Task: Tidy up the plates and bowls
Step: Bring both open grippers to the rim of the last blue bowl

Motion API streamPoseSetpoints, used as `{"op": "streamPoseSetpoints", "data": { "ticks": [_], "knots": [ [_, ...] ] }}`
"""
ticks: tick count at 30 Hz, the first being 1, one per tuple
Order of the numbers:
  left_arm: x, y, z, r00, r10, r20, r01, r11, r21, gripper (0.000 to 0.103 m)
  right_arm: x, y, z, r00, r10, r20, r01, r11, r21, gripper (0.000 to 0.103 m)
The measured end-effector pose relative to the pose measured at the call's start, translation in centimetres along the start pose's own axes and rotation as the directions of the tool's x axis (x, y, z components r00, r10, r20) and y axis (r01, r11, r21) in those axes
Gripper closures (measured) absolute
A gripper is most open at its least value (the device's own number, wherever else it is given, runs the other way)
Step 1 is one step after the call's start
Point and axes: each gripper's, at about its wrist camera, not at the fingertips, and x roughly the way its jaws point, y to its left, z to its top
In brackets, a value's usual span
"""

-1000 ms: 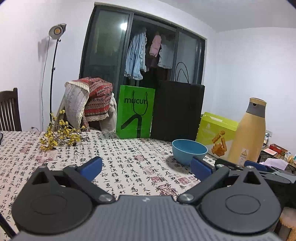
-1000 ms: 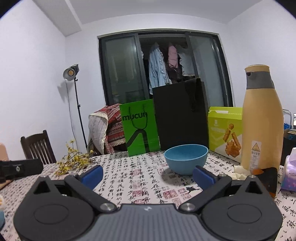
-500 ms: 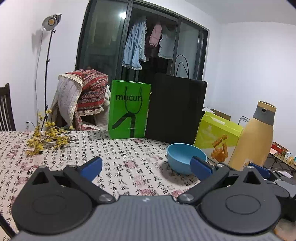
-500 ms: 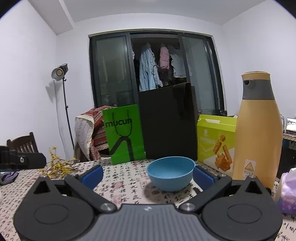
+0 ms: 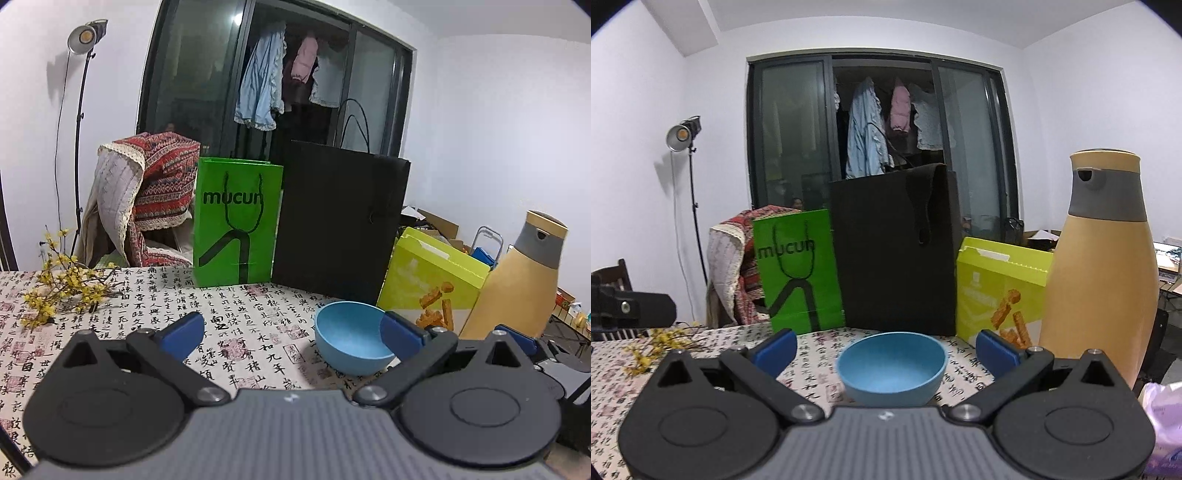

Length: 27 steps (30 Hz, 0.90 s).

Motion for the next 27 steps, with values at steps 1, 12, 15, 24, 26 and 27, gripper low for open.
{"op": "streamPoseSetpoints", "data": {
  "ticks": [1, 12, 15, 24, 26, 27],
  "knots": [
    [0.4, -0.1, 0.2, 1.000, 0.001, -0.003, -0.001, 1.000, -0.002, 0.000, 0.5, -0.2, 0.2, 1.000, -0.009, -0.004, 0.009, 1.000, 0.001, 0.000],
    [6.6, -0.1, 2.1, 0.994, 0.067, -0.082, -0.073, 0.995, -0.071, 0.000, 6.1, -2.2, 1.3, 0.995, -0.070, -0.067, 0.075, 0.995, 0.065, 0.000],
    [8.1, 0.0, 2.5, 0.991, 0.093, -0.095, -0.101, 0.991, -0.087, 0.000, 7.4, -2.6, 1.5, 0.993, -0.081, -0.088, 0.088, 0.993, 0.082, 0.000],
    [13.0, 0.0, 2.6, 0.980, 0.102, -0.173, -0.122, 0.987, -0.108, 0.000, 10.8, -3.8, 1.9, 0.986, -0.108, -0.128, 0.124, 0.985, 0.121, 0.000],
    [13.8, -0.2, 2.5, 0.977, 0.100, -0.189, -0.122, 0.986, -0.110, 0.000, 11.5, -4.2, 1.9, 0.983, -0.117, -0.142, 0.136, 0.982, 0.132, 0.000],
    [14.0, -0.3, 2.4, 0.976, 0.100, -0.192, -0.122, 0.986, -0.110, 0.000, 11.8, -4.3, 1.9, 0.982, -0.116, -0.146, 0.137, 0.980, 0.141, 0.000]
  ]
}}
